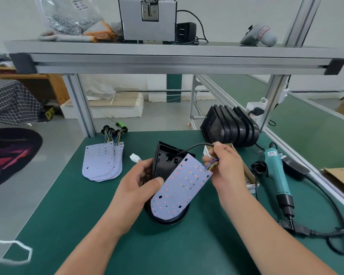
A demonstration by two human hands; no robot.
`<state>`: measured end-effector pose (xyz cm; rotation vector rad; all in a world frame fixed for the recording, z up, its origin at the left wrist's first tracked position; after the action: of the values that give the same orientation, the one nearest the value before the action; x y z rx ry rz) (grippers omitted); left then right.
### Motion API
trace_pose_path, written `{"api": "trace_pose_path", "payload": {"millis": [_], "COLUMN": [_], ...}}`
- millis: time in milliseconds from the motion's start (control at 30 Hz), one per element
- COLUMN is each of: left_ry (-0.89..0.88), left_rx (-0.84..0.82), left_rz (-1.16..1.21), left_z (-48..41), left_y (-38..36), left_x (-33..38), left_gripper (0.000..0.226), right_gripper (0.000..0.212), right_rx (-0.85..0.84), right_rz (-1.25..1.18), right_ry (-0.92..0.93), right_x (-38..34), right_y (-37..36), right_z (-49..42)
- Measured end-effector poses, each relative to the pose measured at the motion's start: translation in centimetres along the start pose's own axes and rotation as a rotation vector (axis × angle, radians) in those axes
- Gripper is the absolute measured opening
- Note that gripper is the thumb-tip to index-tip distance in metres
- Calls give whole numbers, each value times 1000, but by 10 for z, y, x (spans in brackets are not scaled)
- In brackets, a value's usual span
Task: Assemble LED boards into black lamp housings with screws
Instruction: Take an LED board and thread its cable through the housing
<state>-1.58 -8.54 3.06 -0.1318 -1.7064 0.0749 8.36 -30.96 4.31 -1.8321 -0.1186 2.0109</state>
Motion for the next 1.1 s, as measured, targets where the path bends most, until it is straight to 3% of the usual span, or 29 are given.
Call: {"api": "trace_pose_path", "payload": {"millis": [333,567,767,967,1100], "left_ry": [-31,81,107,53,26], "left_rx": [18,181,216,241,217], "left_rz": [-89,-48,-78,-86,-113], "left_z": [-2,-10,-11,-7,-4], "left_y": [7,6,2,-2,-7], "left_x": [-4,-15,-20,-20,-19], "left_gripper": [55,46,39,31,32], "right_gripper": [16,8,41,5,5], "right_rx": [17,-54,-194,-70,68], "right_rz": [37,55,41,39,3], "right_ry": [-2,39,15,48,122], "right_x": [-14,-14,18,14,7], "right_y": [-21,-29,-15,-21,-26], "right_z": [-23,-23,4,11,9]}}
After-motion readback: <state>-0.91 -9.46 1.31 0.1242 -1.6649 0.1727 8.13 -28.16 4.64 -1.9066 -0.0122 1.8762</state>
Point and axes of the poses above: each hand's wrist, its own z-axis away from the middle knuckle, its own y-axis out of the back of the hand, x = y × z, the point moved 1 cm from there along -z, towards the middle knuckle, and after that the axes turned 11 degrees about z, right-handed, at the moved point
